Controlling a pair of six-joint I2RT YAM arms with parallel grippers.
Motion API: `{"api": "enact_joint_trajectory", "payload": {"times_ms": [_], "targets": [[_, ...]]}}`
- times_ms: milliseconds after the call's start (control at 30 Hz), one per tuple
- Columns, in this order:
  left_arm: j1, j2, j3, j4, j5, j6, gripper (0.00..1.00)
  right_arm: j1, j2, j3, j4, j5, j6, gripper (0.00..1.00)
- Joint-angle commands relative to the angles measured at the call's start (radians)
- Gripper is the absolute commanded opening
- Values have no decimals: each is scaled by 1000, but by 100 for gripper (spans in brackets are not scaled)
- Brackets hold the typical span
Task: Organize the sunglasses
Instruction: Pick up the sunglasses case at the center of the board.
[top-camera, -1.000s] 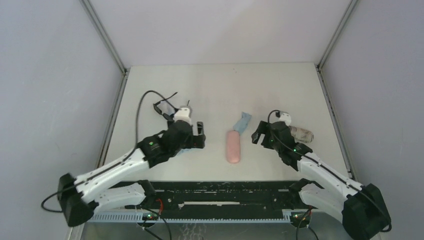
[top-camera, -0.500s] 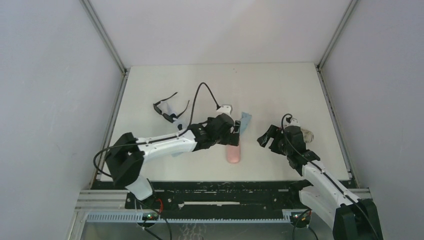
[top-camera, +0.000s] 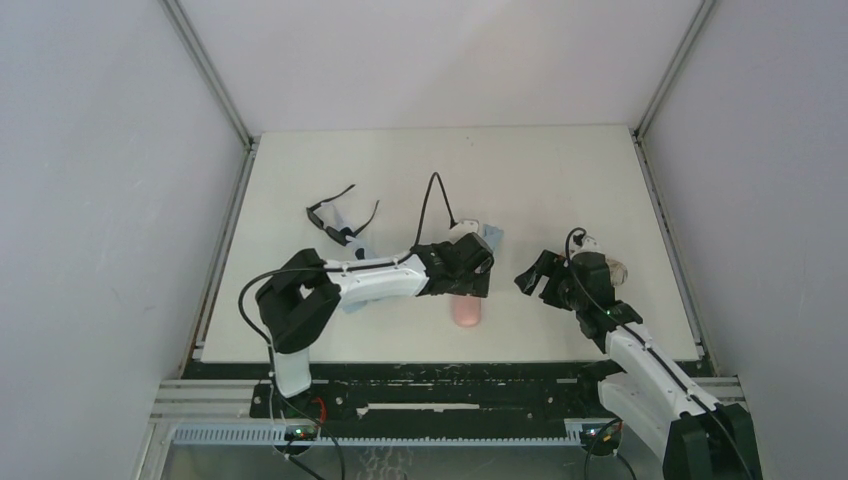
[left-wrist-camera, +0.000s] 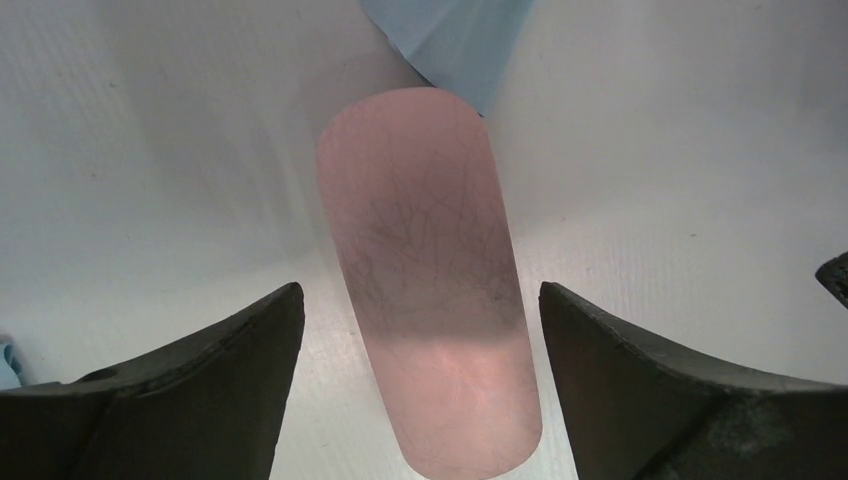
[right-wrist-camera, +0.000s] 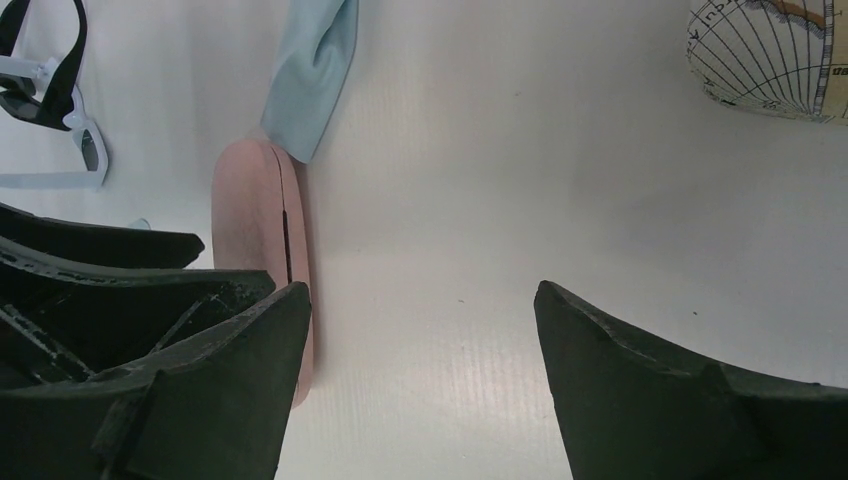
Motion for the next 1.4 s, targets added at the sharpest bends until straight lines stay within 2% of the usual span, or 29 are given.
{"api": "enact_joint_trajectory", "payload": {"times_ms": [0,167,467,733,900,1100,1233,1367], "targets": [[-4,25,76,-17,-24,-23,89,-11,-9,0,33,-18,-22,82],[-4,47,80,-17,-24,-26,85,-17,-8,0,30,-20,-22,81],[-4,48,77,-19,-34,-18,70,-16,-1,1,32,-24,-21,81],[-4,-13,46,-19,-50,6,45,-20,-43,0,25,-28,-22,81],[-4,-156,-22,26,-64,57,29,-26,-122,6,29,-61,-5,81],[-3,-442,-167,167,-11,153,1,-28,-226,42,40,-130,-18,84],[-2,-644,-271,285,69,206,0,-27,-291,54,105,-274,-33,84],[-2,-808,-317,302,129,212,0,-24,-330,80,219,-484,48,84]]}}
